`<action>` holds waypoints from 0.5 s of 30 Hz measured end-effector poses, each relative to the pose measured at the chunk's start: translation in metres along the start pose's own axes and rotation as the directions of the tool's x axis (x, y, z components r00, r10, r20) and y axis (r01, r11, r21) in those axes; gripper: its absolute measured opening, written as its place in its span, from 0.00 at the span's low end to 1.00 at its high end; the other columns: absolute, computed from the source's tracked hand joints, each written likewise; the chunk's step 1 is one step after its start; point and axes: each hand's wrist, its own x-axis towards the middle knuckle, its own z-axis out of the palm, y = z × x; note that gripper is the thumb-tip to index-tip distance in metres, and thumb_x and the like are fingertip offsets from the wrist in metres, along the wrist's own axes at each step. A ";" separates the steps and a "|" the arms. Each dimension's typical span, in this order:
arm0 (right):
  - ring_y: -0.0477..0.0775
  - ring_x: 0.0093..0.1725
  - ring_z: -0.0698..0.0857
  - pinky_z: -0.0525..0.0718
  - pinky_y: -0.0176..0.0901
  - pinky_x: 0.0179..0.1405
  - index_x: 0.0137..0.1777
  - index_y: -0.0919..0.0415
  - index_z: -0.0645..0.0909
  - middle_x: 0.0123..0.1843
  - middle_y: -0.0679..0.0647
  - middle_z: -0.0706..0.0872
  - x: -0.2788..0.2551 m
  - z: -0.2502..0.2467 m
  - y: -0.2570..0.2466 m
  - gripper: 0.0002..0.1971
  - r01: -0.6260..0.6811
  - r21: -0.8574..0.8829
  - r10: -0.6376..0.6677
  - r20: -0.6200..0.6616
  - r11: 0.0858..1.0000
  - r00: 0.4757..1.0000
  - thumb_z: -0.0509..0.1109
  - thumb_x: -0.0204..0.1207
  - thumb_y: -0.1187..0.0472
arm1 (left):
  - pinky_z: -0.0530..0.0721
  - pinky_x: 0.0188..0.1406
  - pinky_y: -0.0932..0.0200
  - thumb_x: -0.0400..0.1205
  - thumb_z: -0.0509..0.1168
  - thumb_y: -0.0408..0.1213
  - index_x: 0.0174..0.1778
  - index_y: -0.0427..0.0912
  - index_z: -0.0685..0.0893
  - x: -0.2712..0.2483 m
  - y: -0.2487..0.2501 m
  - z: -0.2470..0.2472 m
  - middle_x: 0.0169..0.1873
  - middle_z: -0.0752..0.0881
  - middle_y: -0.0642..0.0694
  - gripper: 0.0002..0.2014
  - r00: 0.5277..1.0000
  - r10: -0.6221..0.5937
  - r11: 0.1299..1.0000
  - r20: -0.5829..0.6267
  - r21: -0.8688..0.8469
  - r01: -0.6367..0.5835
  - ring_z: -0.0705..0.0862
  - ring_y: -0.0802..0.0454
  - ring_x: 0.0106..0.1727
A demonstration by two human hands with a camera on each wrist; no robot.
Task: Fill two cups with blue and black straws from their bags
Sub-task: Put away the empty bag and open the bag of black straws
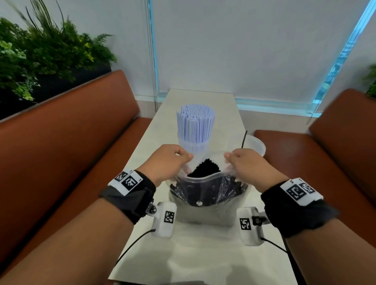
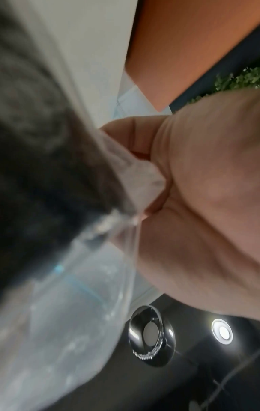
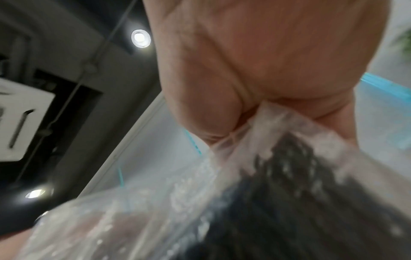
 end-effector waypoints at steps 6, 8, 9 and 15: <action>0.52 0.40 0.85 0.85 0.42 0.37 0.52 0.56 0.85 0.48 0.56 0.88 0.007 0.014 0.022 0.02 -0.252 0.133 0.242 0.087 0.959 0.966 0.73 0.82 0.60 | 0.72 0.21 0.64 0.82 0.69 0.39 0.40 0.47 0.88 0.017 -0.027 0.005 0.30 0.89 0.48 0.06 0.978 -0.178 0.978 0.108 0.131 0.164 0.78 0.54 0.23; 0.60 0.45 0.86 0.88 0.58 0.52 0.49 0.58 0.86 0.49 0.61 0.89 0.006 0.017 0.030 0.05 -0.359 0.204 0.325 0.179 0.911 0.928 0.71 0.81 0.67 | 0.74 0.25 0.63 0.83 0.66 0.36 0.43 0.48 0.88 0.019 -0.032 0.006 0.33 0.88 0.47 0.06 0.960 -0.223 0.957 0.170 0.225 0.183 0.80 0.52 0.28; 0.61 0.44 0.87 0.88 0.61 0.53 0.46 0.59 0.86 0.46 0.62 0.89 0.006 0.017 0.033 0.07 -0.397 0.246 0.348 0.218 0.884 0.912 0.70 0.79 0.71 | 0.75 0.27 0.62 0.84 0.67 0.36 0.44 0.49 0.87 0.019 -0.033 0.006 0.36 0.89 0.47 0.05 0.965 -0.192 0.959 0.177 0.243 0.146 0.80 0.52 0.30; 0.54 0.36 0.86 0.84 0.40 0.31 0.48 0.55 0.88 0.45 0.55 0.90 0.014 0.002 0.038 0.04 -0.271 0.075 0.264 0.092 0.960 0.960 0.77 0.75 0.64 | 0.80 0.57 0.66 0.74 0.77 0.55 0.62 0.57 0.88 -0.008 -0.037 -0.018 0.59 0.90 0.51 0.21 0.895 0.227 0.968 0.384 -0.190 -0.164 0.86 0.57 0.59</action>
